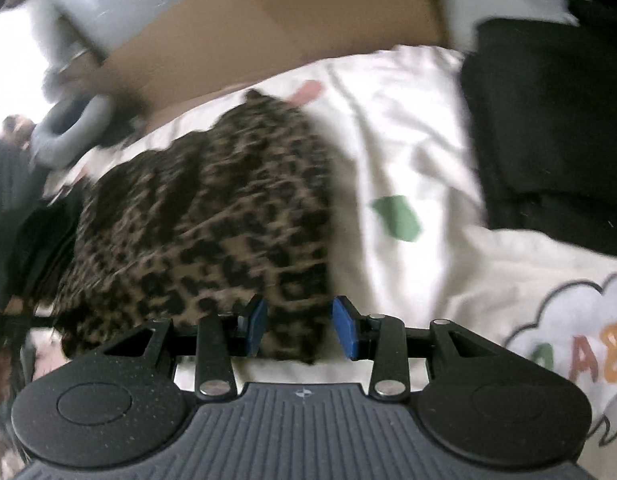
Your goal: Fold clothes
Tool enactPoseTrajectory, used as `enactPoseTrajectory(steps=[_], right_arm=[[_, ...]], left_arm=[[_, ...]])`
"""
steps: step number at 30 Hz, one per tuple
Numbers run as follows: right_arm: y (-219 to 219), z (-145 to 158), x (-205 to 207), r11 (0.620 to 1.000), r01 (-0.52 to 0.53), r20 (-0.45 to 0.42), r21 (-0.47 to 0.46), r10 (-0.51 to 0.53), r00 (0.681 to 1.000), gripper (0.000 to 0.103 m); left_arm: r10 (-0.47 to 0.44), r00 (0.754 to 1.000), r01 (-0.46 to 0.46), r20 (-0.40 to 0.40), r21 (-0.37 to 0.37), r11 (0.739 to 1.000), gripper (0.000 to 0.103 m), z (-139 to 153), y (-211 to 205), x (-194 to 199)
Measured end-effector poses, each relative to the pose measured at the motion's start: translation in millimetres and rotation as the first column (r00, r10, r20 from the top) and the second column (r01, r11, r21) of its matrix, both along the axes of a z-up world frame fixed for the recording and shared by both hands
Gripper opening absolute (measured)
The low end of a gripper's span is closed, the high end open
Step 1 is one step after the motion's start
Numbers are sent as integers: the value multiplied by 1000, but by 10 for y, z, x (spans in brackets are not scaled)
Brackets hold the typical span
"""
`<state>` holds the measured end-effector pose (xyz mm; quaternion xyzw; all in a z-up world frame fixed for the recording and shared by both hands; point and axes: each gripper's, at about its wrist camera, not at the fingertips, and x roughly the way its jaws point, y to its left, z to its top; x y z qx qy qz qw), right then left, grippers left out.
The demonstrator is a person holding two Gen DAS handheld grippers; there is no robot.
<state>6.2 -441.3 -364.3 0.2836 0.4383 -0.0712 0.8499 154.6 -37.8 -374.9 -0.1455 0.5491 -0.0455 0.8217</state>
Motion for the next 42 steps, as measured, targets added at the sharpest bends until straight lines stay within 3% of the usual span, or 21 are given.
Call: enactPoseTrajectory(steps=[8, 11, 16, 17, 20, 25, 33, 38, 42], right_arm=[[71, -228, 141, 998, -11, -23, 63, 12, 1000, 44], [131, -264, 159, 997, -25, -43, 73, 28, 999, 51], [142, -405, 151, 993, -19, -72, 117, 28, 997, 51], [129, -438, 147, 992, -13, -71, 128, 23, 997, 50], [95, -462, 145, 989, -9, -74, 150, 21, 997, 7], [73, -182, 121, 992, -42, -54, 116, 49, 997, 6], [-192, 332, 0, 999, 0, -22, 36, 1, 1000, 4], [-387, 474, -48, 999, 41, -21, -16, -41, 999, 4], [-489, 408, -38, 996, 79, -48, -37, -81, 996, 4]], left_arm=[[7, 1000, -7, -1, 7, 1000, 5, -13, 1, 14], [9, 1000, -9, -1, 5, 1000, 5, -13, -2, 0], [6, 1000, -6, -4, -1, 1000, 5, -11, -19, -18], [2, 1000, -2, -4, -3, 1000, 5, 1, -23, -23], [-9, 1000, 9, -4, -10, 1000, 5, 38, -37, -38], [-31, 1000, 31, 0, -47, 998, 5, 172, -84, -104], [-103, 995, 100, -6, -182, 978, 5, 368, -280, -211], [-168, 985, 155, -34, -247, 957, 5, 267, -513, -239], [-247, 963, 212, -109, -260, 942, 9, 39, -716, -251]])
